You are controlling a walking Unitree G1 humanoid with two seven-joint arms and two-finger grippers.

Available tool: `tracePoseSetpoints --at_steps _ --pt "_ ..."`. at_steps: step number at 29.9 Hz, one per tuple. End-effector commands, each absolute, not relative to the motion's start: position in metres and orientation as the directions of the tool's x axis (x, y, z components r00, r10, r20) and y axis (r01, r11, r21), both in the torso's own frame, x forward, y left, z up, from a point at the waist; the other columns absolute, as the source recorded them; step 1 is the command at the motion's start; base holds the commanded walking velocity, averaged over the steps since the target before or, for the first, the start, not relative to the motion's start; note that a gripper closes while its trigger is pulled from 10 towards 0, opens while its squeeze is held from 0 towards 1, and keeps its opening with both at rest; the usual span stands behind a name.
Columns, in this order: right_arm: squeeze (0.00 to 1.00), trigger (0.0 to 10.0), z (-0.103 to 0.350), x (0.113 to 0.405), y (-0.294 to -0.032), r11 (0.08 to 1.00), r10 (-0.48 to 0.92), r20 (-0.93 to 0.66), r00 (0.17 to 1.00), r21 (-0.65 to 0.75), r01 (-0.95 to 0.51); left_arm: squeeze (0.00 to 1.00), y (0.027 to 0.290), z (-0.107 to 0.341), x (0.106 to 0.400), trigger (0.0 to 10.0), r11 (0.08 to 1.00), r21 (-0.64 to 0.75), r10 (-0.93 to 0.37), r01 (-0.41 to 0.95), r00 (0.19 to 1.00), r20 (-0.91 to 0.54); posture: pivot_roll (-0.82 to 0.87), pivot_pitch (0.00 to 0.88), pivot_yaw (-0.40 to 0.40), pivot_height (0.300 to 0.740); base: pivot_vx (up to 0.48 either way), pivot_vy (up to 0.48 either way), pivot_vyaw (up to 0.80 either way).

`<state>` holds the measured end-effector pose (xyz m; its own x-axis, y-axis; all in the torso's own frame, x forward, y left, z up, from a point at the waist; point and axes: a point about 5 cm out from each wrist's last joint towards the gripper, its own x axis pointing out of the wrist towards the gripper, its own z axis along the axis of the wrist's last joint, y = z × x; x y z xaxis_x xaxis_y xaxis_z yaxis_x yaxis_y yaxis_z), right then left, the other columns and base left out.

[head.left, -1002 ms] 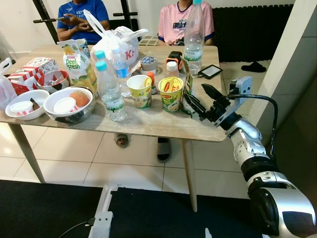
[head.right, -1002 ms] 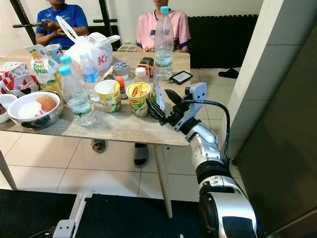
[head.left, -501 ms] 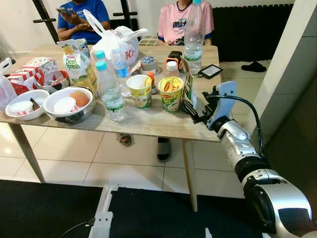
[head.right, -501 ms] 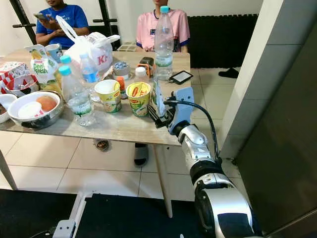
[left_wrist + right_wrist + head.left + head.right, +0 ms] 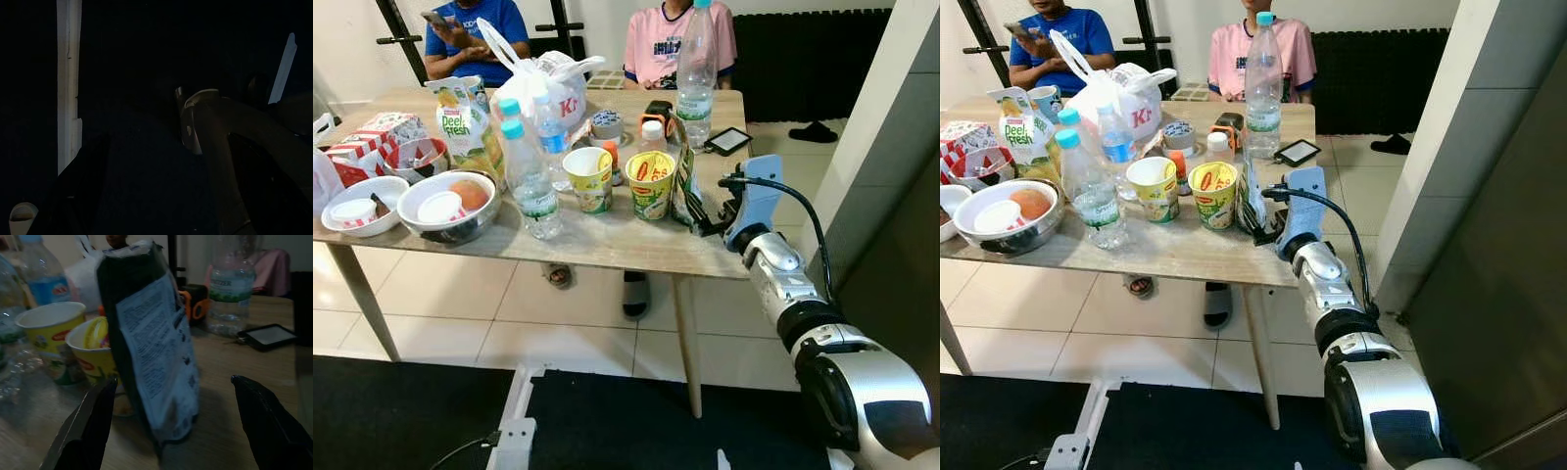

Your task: Restocking fridge

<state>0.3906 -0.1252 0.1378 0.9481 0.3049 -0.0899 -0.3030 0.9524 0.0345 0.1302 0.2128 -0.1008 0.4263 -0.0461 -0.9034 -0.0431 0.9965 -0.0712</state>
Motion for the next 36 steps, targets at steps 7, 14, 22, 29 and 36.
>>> tracePoseSetpoints --at_steps 7,14,22,29,36 --pt "0.00 10.0 0.142 0.395 -0.125 0.962 0.272 -0.119 0.955 0.010 -0.272 0.00 0.210 -0.102 0.127 10.0 0.995 -0.077 -0.041 -0.067 0.428 -0.903 0.03 0.000 0.007 0.740 0.000 0.000 0.00" --pt "0.00 10.0 0.147 0.398 -0.123 0.964 0.263 -0.123 0.957 -0.001 -0.266 0.00 0.209 -0.103 0.126 10.0 0.994 -0.073 -0.027 -0.085 0.456 -0.890 0.07 0.000 -0.015 0.740 0.000 0.000 0.00" --pt "0.00 10.0 0.149 0.398 -0.122 0.969 0.249 -0.114 0.962 0.027 -0.247 0.00 0.215 -0.102 0.121 10.0 0.994 -0.055 -0.003 -0.095 0.476 -0.880 0.08 0.000 0.027 0.740 0.000 0.000 0.00" --pt "0.00 10.0 0.144 0.397 -0.131 0.979 0.205 -0.134 0.970 0.017 -0.205 0.00 0.244 -0.086 0.149 10.0 0.996 0.002 0.050 -0.088 0.546 -0.836 0.08 0.074 0.059 0.740 0.000 0.000 0.00" --pt "0.00 10.0 0.143 0.397 -0.134 0.981 0.192 -0.136 0.972 0.026 -0.190 0.00 0.266 -0.081 0.138 10.0 0.983 -0.017 0.095 -0.184 0.583 -0.807 0.12 0.142 0.058 0.740 0.000 0.000 0.00"
